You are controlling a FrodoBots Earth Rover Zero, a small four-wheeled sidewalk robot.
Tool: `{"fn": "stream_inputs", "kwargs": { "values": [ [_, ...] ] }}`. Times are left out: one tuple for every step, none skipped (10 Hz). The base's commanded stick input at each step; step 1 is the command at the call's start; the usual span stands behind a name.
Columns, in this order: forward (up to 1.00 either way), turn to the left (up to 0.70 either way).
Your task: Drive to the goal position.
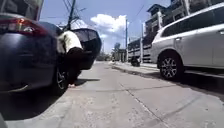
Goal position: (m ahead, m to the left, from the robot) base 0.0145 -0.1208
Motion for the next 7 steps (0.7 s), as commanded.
{"fn": "stream_inputs", "kwargs": {
  "values": [
    [1.0, -0.35],
    [1.0, -0.35],
    [1.0, -0.35],
    [1.0, -0.35],
    [1.0, -0.35],
    [1.0, -0.35],
    [1.0, -0.35]
  ]
}}
